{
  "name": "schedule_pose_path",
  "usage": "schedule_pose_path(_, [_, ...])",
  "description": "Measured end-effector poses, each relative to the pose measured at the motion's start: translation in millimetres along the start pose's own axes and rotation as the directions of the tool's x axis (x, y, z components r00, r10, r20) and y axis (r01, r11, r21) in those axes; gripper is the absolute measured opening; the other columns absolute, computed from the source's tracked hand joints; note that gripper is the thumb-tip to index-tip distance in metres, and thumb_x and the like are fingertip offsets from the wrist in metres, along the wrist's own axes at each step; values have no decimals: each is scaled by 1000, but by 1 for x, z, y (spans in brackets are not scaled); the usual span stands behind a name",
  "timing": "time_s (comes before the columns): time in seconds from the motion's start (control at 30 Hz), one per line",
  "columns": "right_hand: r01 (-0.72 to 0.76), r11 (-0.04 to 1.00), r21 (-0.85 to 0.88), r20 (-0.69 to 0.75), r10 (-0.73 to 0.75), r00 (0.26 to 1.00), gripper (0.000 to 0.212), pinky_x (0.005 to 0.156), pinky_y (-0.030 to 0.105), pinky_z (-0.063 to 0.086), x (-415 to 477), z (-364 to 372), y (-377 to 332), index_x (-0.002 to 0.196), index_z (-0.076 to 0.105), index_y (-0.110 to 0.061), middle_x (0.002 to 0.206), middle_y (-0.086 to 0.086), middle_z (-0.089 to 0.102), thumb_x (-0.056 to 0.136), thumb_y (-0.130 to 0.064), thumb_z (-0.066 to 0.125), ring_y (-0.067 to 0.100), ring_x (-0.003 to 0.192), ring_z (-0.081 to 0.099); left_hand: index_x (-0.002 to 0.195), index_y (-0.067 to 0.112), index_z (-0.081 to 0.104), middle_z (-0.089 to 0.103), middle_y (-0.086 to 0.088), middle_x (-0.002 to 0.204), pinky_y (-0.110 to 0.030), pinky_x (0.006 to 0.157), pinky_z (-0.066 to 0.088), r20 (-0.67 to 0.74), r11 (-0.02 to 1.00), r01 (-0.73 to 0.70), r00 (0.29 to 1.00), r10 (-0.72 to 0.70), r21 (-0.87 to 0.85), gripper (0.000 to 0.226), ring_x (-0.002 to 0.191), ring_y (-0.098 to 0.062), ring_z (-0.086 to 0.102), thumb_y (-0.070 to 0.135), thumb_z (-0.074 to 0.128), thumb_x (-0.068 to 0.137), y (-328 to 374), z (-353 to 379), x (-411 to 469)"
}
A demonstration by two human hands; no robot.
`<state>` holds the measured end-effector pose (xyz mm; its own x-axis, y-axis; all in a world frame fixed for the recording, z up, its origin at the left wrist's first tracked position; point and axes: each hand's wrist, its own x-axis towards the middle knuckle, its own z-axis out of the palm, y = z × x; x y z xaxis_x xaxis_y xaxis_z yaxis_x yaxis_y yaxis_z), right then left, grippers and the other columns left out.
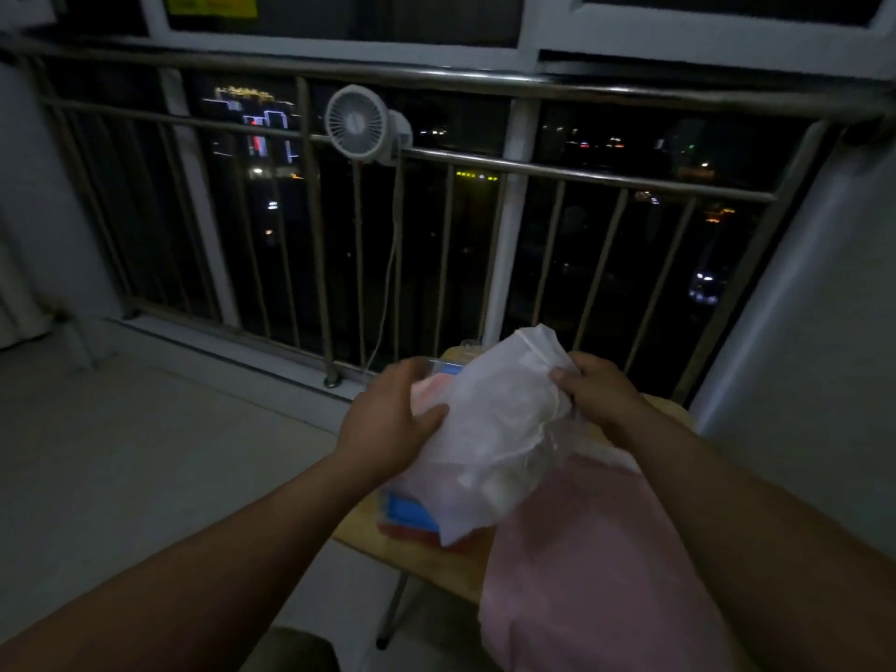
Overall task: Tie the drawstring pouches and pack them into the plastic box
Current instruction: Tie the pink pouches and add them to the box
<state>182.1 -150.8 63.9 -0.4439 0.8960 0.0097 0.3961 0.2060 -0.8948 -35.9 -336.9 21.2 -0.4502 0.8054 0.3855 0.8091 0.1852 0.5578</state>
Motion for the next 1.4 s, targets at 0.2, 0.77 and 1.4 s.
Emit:
schedule_pose_path(0.2, [100,971,-219,228,-49,973,12,83,35,55,67,66,-33,109,71,-23,108,3,71,101,-26,62,22,98,67,164,35,12,8,3,172,-43,128,6,139,917,-333,941,308,222,75,158,-14,4,69,33,101,-6,-10,24])
schedule_pose_path(0.77, [344,595,-726,226,-266,937,40,95,41,47,50,164,12,142,49,-21,131,13,55,104,-31,44,30,113,55,163,13,14,5,-12,172,-55,127,-3,414,850,-223,910,6,476,73,159,-26,1,54,29,106,-35,42,40])
schedule_pose_path(1.4, [-25,772,-636,239,227,944,57,96,32,42,45,186,-4,150,44,-5,148,21,50,103,-38,44,33,126,55,163,24,22,21,-8,170,-61,122,-14,700,670,-433,691,-183,603,82,158,-28,6,64,48,96,-20,49,45])
